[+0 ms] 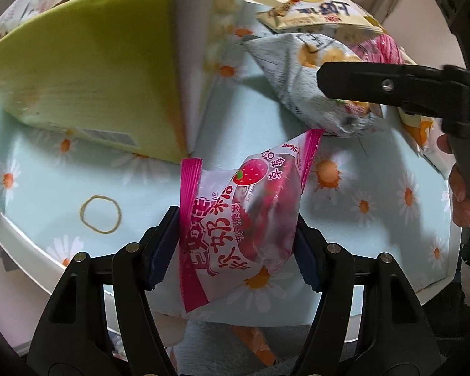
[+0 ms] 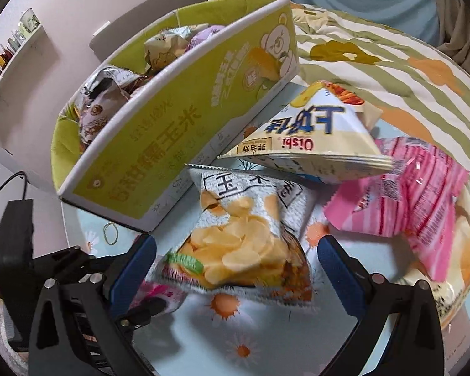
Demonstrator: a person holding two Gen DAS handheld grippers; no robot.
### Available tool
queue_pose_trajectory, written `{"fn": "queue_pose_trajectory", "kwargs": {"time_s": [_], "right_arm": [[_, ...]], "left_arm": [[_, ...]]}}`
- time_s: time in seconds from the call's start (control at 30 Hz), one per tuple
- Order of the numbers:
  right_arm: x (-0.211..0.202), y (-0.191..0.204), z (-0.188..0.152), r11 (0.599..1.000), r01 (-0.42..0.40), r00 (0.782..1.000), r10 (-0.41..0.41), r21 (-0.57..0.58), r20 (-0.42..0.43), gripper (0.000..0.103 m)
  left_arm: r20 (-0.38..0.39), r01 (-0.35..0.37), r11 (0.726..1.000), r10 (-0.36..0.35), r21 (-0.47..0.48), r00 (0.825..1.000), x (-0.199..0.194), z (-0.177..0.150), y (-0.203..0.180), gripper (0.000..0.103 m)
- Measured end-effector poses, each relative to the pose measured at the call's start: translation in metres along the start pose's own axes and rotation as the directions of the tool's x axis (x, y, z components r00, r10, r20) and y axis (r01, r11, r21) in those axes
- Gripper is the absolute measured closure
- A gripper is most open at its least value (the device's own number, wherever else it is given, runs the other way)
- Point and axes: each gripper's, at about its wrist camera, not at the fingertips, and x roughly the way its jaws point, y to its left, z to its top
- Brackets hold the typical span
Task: Organize snacks
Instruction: 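Grasp the pink strawberry bag with the left gripper while the right grasps the corn chip bag, then carry both bags over the box and open both grippers to release them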
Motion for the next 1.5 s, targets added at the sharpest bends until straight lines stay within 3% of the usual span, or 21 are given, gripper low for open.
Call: {"fn": "queue_pose_trajectory", "kwargs": {"time_s": [0.3,0.33,0.43,0.77,1.07,1.23,1.5], "right_arm": [[0.033,-0.005,0.014,0.994,0.003,0.999,0.002,0.109,-0.043,0.001],[0.037,-0.005,0.015,0.993,0.009,0.999,-0.004,0.115,-0.049,0.002],[0.046,-0.008,0.013,0.991,0.002,0.997,0.008,0.133,-0.077,0.024],[0.030,-0.008,-0.008,0.988,-0.017,0.998,0.025,0.155,-0.052,0.039],[0.003,-0.008,-0.033,0.986,-0.007,1.000,0.011,0.169,-0.023,0.040],[-0.018,-0.013,-0.040,0.983,-0.001,1.000,-0.001,0.185,0.011,0.040],[-0.057,0.001,-0.038,0.980,0.005,0.997,-0.020,0.199,0.078,0.040]], "left_arm": [[0.007,-0.013,1.000,0.013,-0.025,1.000,-0.007,-0.003,0.016,0.037],[0.007,-0.013,1.000,0.013,-0.027,1.000,-0.007,-0.003,0.017,0.037],[0.006,-0.012,0.999,0.012,-0.030,1.000,-0.010,-0.004,0.025,0.037],[0.002,-0.004,1.000,0.004,-0.028,1.000,-0.014,0.000,0.013,0.042],[0.009,0.016,1.000,-0.016,-0.010,1.000,-0.023,0.002,0.008,0.054],[0.030,0.030,1.000,-0.030,0.002,0.999,-0.032,0.002,0.006,0.056],[0.098,0.083,0.996,-0.087,0.043,0.991,-0.084,0.005,-0.012,0.056]]}}
